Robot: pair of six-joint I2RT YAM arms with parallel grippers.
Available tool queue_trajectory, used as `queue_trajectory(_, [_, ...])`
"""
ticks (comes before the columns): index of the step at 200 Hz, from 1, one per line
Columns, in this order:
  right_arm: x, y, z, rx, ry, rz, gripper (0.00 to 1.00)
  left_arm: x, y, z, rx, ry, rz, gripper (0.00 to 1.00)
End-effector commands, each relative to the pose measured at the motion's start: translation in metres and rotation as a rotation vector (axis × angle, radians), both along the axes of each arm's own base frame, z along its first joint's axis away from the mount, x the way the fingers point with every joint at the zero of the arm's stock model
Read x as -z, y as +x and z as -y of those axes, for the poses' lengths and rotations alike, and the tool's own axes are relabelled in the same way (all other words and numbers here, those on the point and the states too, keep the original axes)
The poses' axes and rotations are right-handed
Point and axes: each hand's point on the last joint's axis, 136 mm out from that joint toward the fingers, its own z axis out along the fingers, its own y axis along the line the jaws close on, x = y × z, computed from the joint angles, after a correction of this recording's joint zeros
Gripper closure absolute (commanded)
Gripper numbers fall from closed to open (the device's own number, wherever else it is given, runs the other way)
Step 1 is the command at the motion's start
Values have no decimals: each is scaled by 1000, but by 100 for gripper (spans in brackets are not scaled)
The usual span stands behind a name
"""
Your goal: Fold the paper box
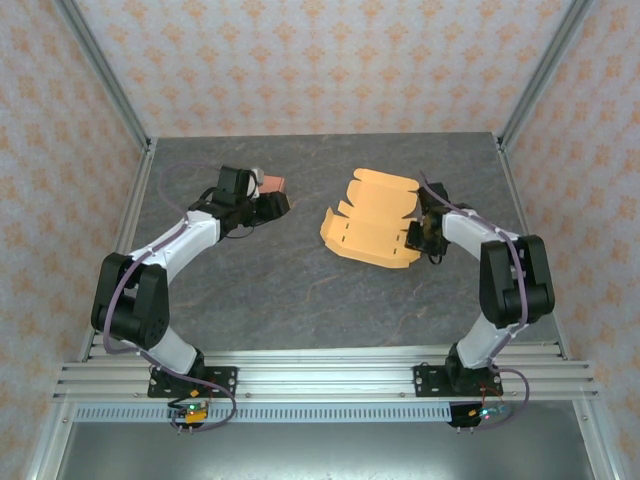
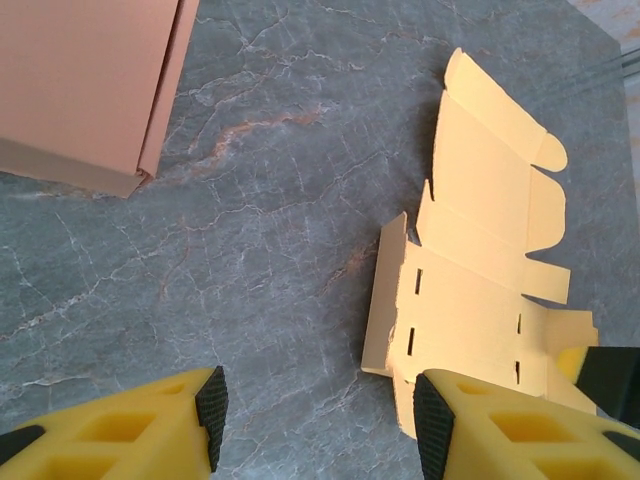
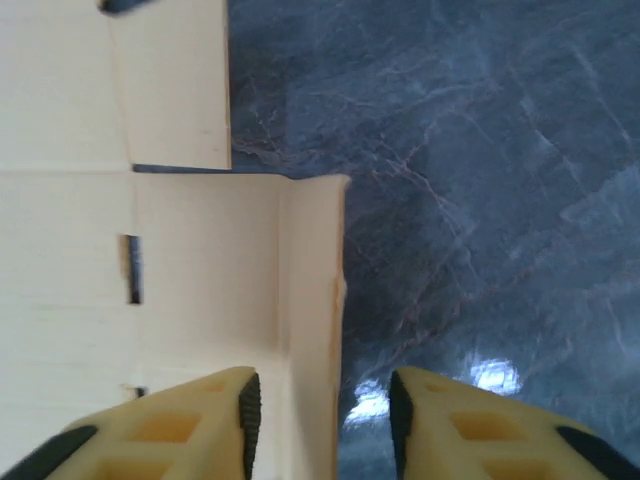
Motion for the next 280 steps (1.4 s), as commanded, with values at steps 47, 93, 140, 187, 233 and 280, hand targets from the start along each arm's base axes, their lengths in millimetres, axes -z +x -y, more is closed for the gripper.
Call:
queue_trajectory(47, [-63, 45, -2, -474, -351, 210, 100, -55, 4, -31, -48, 47, 117, 45])
queue_trajectory(93, [-108, 43, -40, -1242, -709, 335, 100, -95, 4, -53, -99, 48, 223, 45])
queue_trajectory(140, [-138, 46, -82, -1813, -764, 486, 92, -95, 0, -54, -93, 47, 231, 45])
queue_trajectory(187, [-110, 65, -178, -2221, -924, 654, 65, -66, 2, -49, -130, -31, 193, 45])
queue_trajectory(233, [-178, 54, -270, -1866, -617, 1162, 44, -54, 6, -41, -63, -18, 209, 45])
queue_trajectory(280, [-185, 105, -130, -929, -169, 699, 49, -27, 6, -22, 20, 31, 136, 46])
